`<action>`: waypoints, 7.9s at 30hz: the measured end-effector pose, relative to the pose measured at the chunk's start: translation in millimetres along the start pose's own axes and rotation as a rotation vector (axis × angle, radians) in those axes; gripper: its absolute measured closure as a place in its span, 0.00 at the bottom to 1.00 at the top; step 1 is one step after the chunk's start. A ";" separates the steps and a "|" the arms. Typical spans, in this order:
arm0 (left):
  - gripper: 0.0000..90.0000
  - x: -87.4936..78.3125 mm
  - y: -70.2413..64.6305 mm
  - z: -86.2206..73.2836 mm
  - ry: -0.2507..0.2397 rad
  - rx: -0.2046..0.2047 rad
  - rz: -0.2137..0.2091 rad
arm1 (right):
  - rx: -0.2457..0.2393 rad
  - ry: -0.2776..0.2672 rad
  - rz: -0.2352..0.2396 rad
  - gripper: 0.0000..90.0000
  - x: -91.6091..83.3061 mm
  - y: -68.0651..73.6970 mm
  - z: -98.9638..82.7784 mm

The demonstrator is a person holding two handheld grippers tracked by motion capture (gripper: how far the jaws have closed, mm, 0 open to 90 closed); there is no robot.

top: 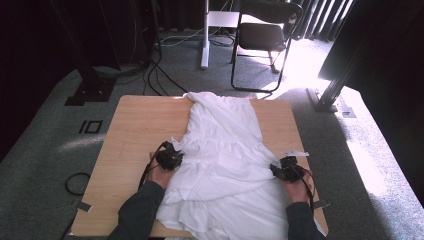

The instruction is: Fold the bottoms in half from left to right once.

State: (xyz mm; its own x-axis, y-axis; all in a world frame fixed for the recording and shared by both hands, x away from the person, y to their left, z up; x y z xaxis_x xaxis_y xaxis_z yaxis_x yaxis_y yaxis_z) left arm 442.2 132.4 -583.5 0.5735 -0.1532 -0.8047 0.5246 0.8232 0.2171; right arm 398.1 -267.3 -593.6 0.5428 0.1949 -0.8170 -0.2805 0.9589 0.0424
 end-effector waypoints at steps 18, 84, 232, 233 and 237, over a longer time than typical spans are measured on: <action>0.78 -48.3 -20.0 -63.4 0.013 0.022 -0.124 | 0.112 -0.080 -0.024 0.58 -36.8 -31.4 -28.8; 0.71 -44.2 -72.8 -49.3 -0.068 0.073 -0.233 | -0.094 -0.033 0.064 0.86 -51.5 0.8 -78.6; 0.98 -91.1 -13.8 -141.7 -0.054 -0.153 -0.350 | 0.079 -0.056 0.248 0.93 -72.0 -6.4 -100.8; 0.89 -92.3 -10.9 -142.4 -0.056 -0.150 -0.332 | 0.104 -0.064 0.208 0.84 -74.7 -15.3 -100.9; 0.65 -100.0 5.4 -131.2 -0.127 -0.177 -0.250 | 0.098 -0.097 0.189 0.66 -79.8 -20.4 -88.3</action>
State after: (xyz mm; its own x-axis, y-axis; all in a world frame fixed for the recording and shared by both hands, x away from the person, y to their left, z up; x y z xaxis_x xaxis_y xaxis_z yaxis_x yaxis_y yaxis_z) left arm 305.1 223.9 -574.3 0.5204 -0.4203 -0.7434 0.5480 0.8320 -0.0868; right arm 290.7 -320.7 -580.1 0.5626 0.3874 -0.7303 -0.3087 0.9179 0.2491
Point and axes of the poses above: each handheld gripper's, and its own axes: x roughly forward along the jaws, z roughly out of its top, y roughly to its left, the point moved 6 cm from there along x, roughly forward along the jaws, and after that the axes turned 6 degrees about y, right-handed, at the moved point
